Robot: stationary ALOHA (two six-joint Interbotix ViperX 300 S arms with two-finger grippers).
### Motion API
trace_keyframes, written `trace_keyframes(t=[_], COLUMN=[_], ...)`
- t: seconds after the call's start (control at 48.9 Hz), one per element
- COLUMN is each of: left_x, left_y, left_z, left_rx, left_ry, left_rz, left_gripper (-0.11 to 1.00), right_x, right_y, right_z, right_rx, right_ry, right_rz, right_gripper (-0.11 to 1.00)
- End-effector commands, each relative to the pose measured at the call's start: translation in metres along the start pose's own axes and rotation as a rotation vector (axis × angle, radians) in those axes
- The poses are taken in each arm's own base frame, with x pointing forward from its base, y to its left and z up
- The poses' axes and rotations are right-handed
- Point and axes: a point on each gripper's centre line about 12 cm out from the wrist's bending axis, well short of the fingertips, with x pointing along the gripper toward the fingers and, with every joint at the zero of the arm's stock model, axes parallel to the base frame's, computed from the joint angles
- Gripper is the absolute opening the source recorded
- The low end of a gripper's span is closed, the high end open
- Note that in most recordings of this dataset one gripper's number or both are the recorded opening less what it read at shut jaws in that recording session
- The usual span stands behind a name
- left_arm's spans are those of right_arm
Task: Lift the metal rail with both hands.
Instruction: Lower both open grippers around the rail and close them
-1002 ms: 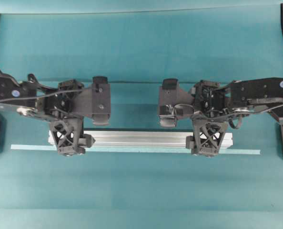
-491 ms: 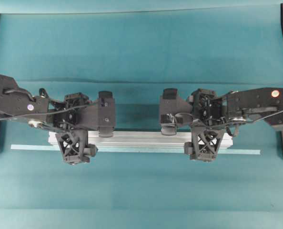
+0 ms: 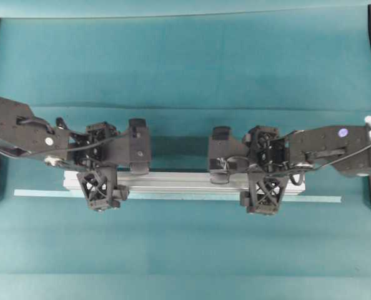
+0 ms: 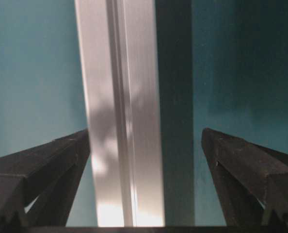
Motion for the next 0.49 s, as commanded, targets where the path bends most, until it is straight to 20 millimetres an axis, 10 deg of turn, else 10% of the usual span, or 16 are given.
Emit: trace_keyframes(t=[0.0, 0.47], left_x=[0.005, 0.023], left_y=[0.000, 0.000], left_z=[0.001, -0.004], left_rx=[0.002, 0.002], left_ry=[-0.012, 0.003], left_rz=[0.000, -0.001], left_gripper=[0.98, 0.98], right_x=[0.007, 0.015], right_y=[0.001, 0.001], right_z=[0.000, -0.003], right_rx=[-0.018, -0.025], right_ry=[0.005, 0.015], right_rz=[-0.001, -0.002], right_gripper=[0.96, 0.96])
